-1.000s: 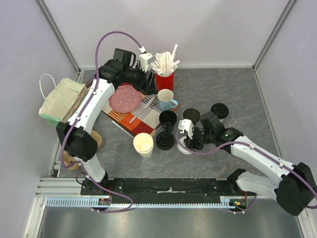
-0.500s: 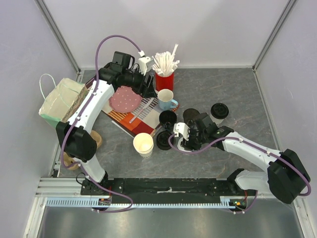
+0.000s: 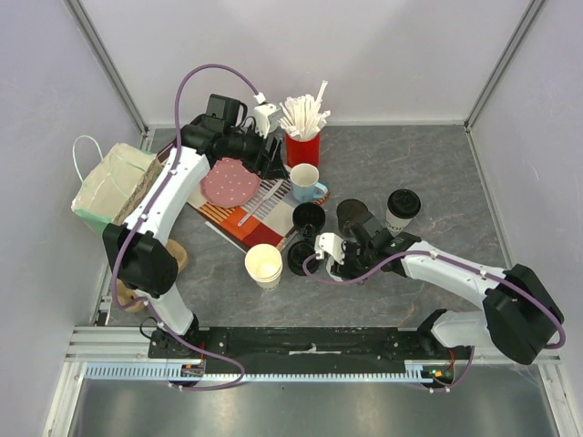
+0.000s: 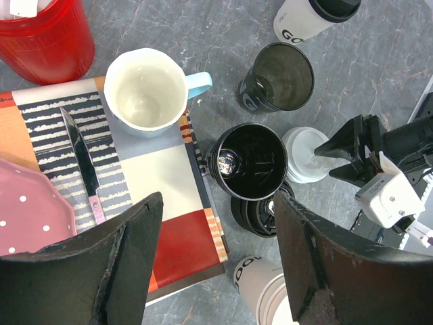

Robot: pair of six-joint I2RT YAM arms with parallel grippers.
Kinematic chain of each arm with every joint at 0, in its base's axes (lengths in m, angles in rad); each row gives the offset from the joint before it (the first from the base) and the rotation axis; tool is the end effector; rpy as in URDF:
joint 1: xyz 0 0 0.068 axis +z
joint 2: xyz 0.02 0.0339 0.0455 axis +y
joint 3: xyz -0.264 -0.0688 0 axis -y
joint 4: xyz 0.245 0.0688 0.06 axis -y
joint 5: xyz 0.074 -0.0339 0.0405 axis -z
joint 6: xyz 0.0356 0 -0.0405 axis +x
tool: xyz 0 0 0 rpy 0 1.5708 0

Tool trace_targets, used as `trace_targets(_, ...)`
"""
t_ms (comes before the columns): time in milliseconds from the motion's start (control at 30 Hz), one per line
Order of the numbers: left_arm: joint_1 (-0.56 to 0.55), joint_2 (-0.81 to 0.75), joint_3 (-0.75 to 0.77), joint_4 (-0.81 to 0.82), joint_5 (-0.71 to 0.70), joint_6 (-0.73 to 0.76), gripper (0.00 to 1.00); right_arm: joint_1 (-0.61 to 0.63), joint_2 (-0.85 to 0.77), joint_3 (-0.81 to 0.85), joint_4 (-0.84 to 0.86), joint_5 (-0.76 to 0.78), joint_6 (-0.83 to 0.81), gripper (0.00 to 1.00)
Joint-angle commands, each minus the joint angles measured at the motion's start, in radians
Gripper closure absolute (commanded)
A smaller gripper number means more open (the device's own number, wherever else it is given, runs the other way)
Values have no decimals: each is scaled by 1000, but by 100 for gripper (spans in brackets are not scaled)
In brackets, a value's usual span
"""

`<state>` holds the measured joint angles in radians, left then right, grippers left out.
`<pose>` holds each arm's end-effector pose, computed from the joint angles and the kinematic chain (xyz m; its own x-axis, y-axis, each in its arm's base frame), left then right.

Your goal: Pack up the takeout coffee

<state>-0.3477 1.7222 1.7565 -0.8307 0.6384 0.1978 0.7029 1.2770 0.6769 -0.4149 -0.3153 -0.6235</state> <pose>0.3447 -0.1475 0.3695 -0.5282 0.3593 -0.7694 0.7845 0.5532 -0.2803 0.1733 0.1613 0.1857 -0.0945 -0.8076 -0.5821 -0.9787 0.1824 -0.0942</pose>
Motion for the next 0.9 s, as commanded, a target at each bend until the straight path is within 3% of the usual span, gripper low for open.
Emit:
trace_targets(0,10,-41,1,16,47,34,27,13,18,35,4,27,-12,49)
trace_targets(200,15,-39,12,5,64,37,27,21,19,44,-2,21,1,63)
trace_targets(700,16,-35,18,2,93,38,27,23,-39,115,-91,-41,11,83)
trace_targets(733,15,-36,17,2,95,40,27,21,-36,116,-94,-38,11,82)
trace_targets(867,16,-36,17,2,98,40,27,23,-25,112,-67,-10,16,51)
